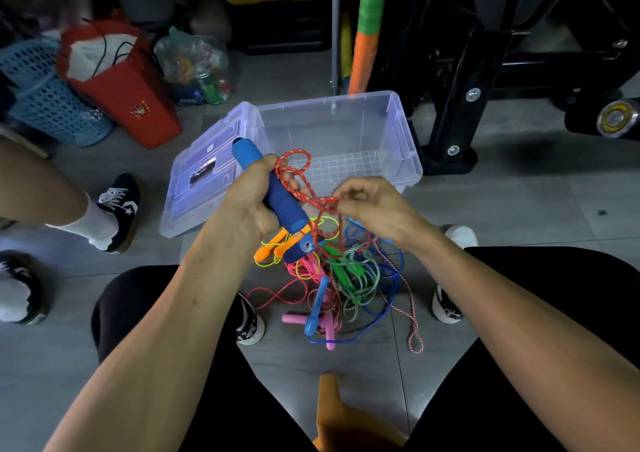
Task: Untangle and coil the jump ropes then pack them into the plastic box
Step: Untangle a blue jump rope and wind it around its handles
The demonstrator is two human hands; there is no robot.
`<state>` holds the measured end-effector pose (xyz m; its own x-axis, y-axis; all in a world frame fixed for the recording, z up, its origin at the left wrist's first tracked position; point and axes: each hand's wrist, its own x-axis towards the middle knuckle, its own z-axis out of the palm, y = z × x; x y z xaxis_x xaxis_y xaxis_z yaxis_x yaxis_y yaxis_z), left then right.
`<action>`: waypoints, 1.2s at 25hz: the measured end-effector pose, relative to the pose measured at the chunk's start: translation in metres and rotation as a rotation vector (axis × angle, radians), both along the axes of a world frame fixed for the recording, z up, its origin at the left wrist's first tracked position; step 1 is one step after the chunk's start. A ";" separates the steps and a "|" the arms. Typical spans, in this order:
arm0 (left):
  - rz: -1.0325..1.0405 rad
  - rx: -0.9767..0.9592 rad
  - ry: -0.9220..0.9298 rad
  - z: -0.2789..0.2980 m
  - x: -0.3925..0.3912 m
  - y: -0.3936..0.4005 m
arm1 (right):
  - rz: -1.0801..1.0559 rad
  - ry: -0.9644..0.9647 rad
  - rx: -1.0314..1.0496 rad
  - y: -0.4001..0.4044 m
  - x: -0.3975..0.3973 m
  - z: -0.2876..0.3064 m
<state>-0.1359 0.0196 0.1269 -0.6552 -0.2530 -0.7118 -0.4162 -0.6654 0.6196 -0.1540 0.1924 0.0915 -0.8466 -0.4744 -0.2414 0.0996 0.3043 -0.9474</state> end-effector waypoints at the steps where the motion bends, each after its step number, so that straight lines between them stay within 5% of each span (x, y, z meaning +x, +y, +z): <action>1: 0.032 -0.017 -0.010 -0.002 -0.001 -0.003 | -0.062 -0.032 -0.075 0.002 -0.003 0.001; 5: 0.065 -0.053 -0.043 -0.009 -0.002 -0.009 | -0.219 -0.459 -0.604 0.015 -0.011 0.021; 7: 0.013 -0.066 -0.034 -0.010 -0.002 -0.007 | -0.233 -0.601 -0.635 0.022 -0.012 0.026; 10: -0.077 -0.092 -0.005 -0.011 -0.004 -0.005 | -0.328 -0.566 -0.610 0.030 -0.016 0.025; 14: -0.150 -0.240 -0.009 -0.021 -0.006 0.000 | -0.422 -0.595 -0.854 0.048 -0.022 0.038; 15: -0.137 -0.334 -0.019 -0.023 -0.006 0.002 | -0.352 -0.546 -0.705 0.053 -0.021 0.042; 18: -0.122 -0.625 -0.048 -0.035 -0.006 0.007 | 0.141 -0.100 0.295 0.064 -0.017 0.040; 19: -0.147 -0.717 -0.044 -0.040 -0.005 0.009 | 0.236 0.009 0.450 0.065 -0.017 0.038; 23: -0.318 -0.994 -0.040 -0.056 0.001 0.018 | 0.059 0.054 0.171 0.066 -0.016 0.035; 26: -0.308 -0.757 0.027 -0.052 0.001 0.033 | -0.189 0.044 0.053 0.064 -0.019 0.028; 30: -0.360 -0.405 0.175 -0.035 0.004 0.054 | -0.075 0.248 0.361 0.054 -0.015 0.016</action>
